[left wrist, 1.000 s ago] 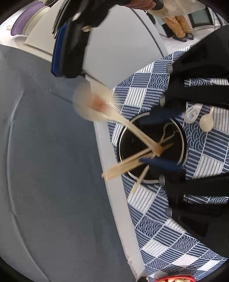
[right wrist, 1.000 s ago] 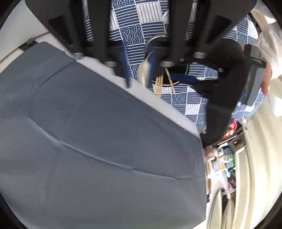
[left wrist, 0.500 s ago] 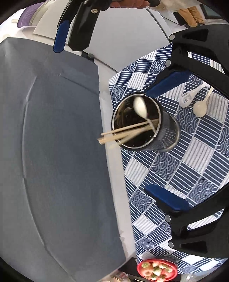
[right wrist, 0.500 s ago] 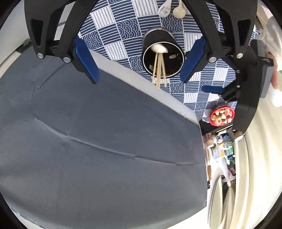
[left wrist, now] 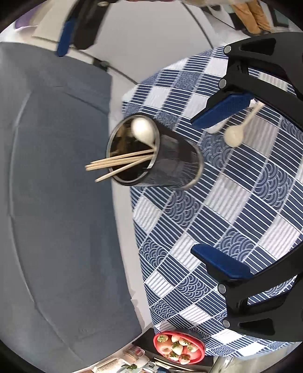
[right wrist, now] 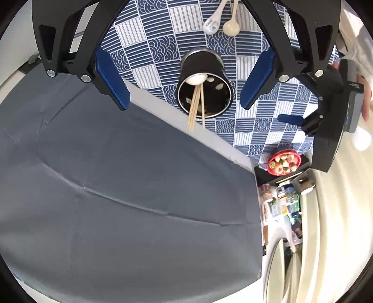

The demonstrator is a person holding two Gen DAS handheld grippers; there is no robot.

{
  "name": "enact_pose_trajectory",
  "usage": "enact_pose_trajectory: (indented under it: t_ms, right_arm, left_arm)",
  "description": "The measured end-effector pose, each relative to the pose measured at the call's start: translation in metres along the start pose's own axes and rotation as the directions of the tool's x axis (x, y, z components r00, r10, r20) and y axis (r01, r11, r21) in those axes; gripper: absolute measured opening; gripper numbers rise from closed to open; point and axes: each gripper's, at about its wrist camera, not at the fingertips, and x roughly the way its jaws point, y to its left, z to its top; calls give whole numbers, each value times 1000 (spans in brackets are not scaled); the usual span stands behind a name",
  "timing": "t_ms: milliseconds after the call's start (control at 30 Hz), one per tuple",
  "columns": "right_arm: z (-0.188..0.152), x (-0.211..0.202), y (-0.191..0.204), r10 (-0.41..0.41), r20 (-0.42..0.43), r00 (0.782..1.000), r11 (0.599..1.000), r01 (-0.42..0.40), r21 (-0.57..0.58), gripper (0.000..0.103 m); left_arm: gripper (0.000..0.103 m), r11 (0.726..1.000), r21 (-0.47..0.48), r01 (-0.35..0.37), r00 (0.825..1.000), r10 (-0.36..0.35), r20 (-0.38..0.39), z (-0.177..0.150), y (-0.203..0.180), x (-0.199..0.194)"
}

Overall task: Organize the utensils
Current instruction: 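Withdraw both grippers from the cup toward the two white spoons, then move the right gripper down over the two white plastic spoons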

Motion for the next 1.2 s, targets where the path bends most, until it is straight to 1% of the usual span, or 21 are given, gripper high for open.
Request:
enact_pose_trajectory:
  t_ms: [100, 300, 467, 600, 767, 867, 1000, 1033, 1100, 1200]
  right_arm:
    - [-6, 1, 0, -5, -14, 1000, 1000, 6, 4, 91]
    - [-24, 10, 0, -8, -67, 998, 1000, 9, 19, 91]
    - [-46, 21, -2, -12, -129, 992, 999, 17, 38, 91]
    - [-63, 31, -5, -17, -174, 985, 998, 27, 60, 91]
    - [-87, 41, -4, -15, -229, 973, 996, 35, 82, 91]
    - [-101, 46, -6, -17, -260, 966, 995, 44, 95, 91]
    - [-123, 50, -5, -25, -294, 956, 991, 62, 116, 91]
    - [-129, 50, -4, -24, -300, 954, 990, 64, 124, 91]
    - [-138, 51, -3, -19, -314, 949, 988, 66, 140, 91]
    - [-157, 53, 1, -17, -334, 943, 983, 77, 168, 91]
  left_arm:
    - [97, 1000, 17, 11, 1000, -11, -27, -11, -4, 4]
    - [97, 999, 36, 28, 995, -24, -97, -33, -10, 22]
    - [97, 996, 54, 75, 985, -66, -158, -48, -18, 40]
    - [97, 992, 73, 101, 976, -84, -202, -55, -22, 55]
    - [97, 988, 78, 136, 965, -114, -237, -63, -23, 70]
    - [97, 983, 106, 148, 959, -116, -258, -69, -26, 78]
    - [97, 966, 157, 204, 945, -152, -290, -77, -29, 89]
    - [97, 960, 182, 214, 945, -156, -288, -79, -31, 91]
    - [97, 941, 246, 234, 946, -162, -280, -82, -36, 94]
    - [97, 896, 366, 253, 952, -163, -258, -87, -47, 97]
